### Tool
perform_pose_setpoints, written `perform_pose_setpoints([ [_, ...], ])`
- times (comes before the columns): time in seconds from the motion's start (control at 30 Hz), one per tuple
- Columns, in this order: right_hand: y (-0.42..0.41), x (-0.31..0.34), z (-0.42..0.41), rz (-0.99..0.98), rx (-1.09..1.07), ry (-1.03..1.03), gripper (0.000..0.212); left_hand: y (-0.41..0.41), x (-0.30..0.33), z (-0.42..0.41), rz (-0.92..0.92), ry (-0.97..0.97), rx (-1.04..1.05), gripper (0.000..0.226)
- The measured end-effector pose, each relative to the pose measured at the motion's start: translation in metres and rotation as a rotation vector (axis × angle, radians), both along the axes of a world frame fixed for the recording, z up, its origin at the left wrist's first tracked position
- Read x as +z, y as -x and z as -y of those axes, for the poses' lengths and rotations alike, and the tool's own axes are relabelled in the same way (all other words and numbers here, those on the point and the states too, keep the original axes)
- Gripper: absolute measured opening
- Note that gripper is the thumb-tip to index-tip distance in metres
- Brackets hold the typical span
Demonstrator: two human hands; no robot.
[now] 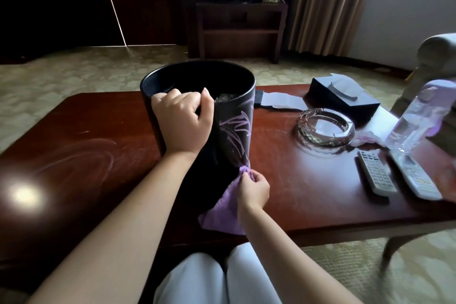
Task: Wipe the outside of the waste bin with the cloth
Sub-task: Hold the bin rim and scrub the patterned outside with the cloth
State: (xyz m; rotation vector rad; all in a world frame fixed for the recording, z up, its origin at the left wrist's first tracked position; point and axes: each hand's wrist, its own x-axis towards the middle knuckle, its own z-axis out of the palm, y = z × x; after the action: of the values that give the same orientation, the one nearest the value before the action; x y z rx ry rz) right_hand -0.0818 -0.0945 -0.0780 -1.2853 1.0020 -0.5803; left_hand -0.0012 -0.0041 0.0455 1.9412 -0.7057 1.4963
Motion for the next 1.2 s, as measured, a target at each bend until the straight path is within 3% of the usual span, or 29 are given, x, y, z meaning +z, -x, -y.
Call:
perform_pose_setpoints([
  [0.1,0.001,-0.005,0.005,-0.039,0.037,-0.027,0.013,0.000,-0.001,-0.001,0.002,-0.001,0.001,0.046],
  [0.27,-0.003,0.010,0.002,0.143,-0.013,0.074,0.014,0.000,-0.001,0.000,-0.001,-0.001,-0.004,0.046],
  [0.4,-0.001,0.006,0.011,0.062,0.027,0.123,0.015,0.000,-0.001,0.000,0.003,0.001,-0.021,0.046],
  [0.57,0.004,0.025,-0.003,0.385,0.077,0.367,0.019,-0.001,-0.001,-0.001,0.012,0.007,-0.024,0.045],
  [0.63,0.003,0.024,-0.007,0.396,0.051,0.410,0.018,0.000,0.000,-0.002,-0.002,0.013,-0.039,0.045],
  [0.77,0.001,0.025,-0.003,0.354,0.016,0.278,0.015,-0.002,0.001,-0.004,-0.012,0.036,-0.074,0.048],
  [0.9,0.006,0.040,-0.016,0.492,0.033,0.507,0.013,-0.004,0.004,-0.007,-0.015,0.075,-0.076,0.047],
  [1.07,0.000,0.030,-0.014,0.348,-0.063,0.175,0.011,-0.003,0.005,-0.005,-0.010,0.020,-0.065,0.045],
  [1.2,0.003,0.047,-0.021,0.417,-0.046,0.348,0.011,-0.006,0.003,-0.001,-0.028,0.017,-0.009,0.045],
])
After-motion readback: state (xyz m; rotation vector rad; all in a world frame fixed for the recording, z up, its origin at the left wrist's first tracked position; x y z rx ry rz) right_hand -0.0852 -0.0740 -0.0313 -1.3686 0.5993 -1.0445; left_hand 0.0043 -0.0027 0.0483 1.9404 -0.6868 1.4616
